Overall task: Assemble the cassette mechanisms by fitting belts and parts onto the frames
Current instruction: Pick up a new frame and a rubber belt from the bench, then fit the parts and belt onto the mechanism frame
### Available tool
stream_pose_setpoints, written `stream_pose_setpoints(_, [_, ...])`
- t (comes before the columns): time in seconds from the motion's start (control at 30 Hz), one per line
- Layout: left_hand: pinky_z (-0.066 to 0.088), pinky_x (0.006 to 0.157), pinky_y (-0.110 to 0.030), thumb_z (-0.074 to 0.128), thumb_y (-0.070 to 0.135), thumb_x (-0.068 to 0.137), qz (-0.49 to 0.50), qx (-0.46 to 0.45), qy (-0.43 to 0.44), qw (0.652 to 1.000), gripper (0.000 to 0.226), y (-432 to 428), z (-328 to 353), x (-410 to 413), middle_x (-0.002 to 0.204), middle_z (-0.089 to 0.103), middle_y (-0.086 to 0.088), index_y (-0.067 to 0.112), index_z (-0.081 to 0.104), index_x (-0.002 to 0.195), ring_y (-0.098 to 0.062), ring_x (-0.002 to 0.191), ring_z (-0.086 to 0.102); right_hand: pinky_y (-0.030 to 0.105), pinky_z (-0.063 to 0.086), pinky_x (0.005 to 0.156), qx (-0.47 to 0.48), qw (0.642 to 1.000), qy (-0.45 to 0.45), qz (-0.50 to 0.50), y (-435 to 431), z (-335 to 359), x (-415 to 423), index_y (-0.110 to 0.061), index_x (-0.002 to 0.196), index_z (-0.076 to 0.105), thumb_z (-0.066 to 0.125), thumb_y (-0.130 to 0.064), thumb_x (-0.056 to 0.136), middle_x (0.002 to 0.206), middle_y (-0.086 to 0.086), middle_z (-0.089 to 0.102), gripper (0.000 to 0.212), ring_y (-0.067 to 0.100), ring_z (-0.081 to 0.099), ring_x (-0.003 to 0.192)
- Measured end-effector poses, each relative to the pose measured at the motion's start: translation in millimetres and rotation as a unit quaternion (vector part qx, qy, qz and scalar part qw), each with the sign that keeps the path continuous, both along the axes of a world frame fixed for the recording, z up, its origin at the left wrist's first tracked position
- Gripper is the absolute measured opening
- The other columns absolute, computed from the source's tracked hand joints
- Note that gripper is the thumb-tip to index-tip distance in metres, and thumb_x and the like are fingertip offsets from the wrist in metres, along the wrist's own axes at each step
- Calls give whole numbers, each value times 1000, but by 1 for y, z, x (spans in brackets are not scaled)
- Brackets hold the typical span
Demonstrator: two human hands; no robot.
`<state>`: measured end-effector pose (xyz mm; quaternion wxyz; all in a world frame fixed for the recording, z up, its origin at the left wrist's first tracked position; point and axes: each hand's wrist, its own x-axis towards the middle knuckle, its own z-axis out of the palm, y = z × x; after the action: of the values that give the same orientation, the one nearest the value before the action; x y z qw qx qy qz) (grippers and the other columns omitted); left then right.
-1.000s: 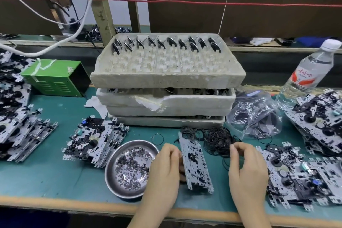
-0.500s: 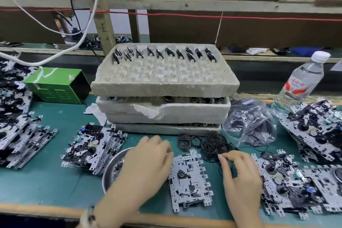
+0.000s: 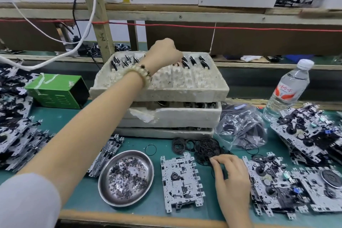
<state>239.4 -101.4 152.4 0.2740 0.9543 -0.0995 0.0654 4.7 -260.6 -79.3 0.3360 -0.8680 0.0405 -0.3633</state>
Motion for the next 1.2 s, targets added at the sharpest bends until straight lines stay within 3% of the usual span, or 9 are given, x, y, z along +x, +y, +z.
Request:
stream_pose_setpoints(0.1, [51,65,-28,55,12,91,27,4,8,1000,18,-15,-9,20,98,69,-7,2,68,99,-16,71,58,37,50,72,8,1000,-4,2,0,2,0,-15,84,70,74,-9,80,84,-12,58,9,5,51,82])
stream_pose_setpoints(0.23, [45,59,-27,55,9,91,58,9,-3,998,5,-30,-23,32,81,55,-3,7,59,89,-16,68,53,34,51,72,24,1000,-6,0,0,5,0,-16,84,69,77,-3,78,85,-13,58,16,9,57,79])
stream_pose_setpoints(0.37, [48,63,-29,55,8,90,80,-12,-5,997,15,-34,-32,40,81,53,-3,10,51,76,-16,68,52,35,51,70,35,999,-11,5,-1,5,0,-15,85,70,76,-2,79,86,-12,59,15,9,58,80])
stream_pose_setpoints(0.5, [47,57,-26,50,11,92,73,-63,9,995,18,-30,-30,43,90,65,-5,4,66,93,-16,71,59,41,54,68,32,999,-17,7,-1,4,1,-13,85,70,76,-2,79,86,-9,61,13,14,59,81])
stream_pose_setpoints(0.6, [48,59,-26,57,16,92,74,-81,23,994,10,-28,-30,46,87,63,-4,8,59,86,-17,73,59,42,54,64,34,999,-19,10,-1,4,1,-13,85,71,75,-4,80,87,-9,61,12,13,59,81])
stream_pose_setpoints(0.77, [53,72,-30,67,20,90,88,-154,56,982,15,-24,-31,46,85,62,-2,9,56,90,-19,82,62,28,48,75,32,999,-15,12,0,7,-1,-15,86,70,76,-2,80,88,-12,60,15,10,59,84])
stream_pose_setpoints(0.9, [54,77,-28,64,23,92,100,-208,53,972,29,-14,-13,28,105,68,-4,6,63,114,-14,89,62,19,46,76,35,999,-21,12,-1,7,-1,-12,86,69,72,-4,83,88,-10,59,10,7,58,84])
stream_pose_setpoints(1.03, [38,52,-19,66,28,88,64,-233,11,970,17,10,3,-27,83,67,5,15,73,83,-4,64,51,6,38,77,67,997,-33,-19,0,7,-1,-10,92,63,63,-1,91,90,-5,55,9,0,51,86])
stream_pose_setpoints(1.2, [41,66,-23,71,26,88,-28,-307,29,951,19,40,-38,-121,61,67,19,20,73,70,12,52,53,8,41,76,163,986,-44,-5,1,21,-2,-20,86,62,65,-5,89,92,-6,58,15,2,55,86])
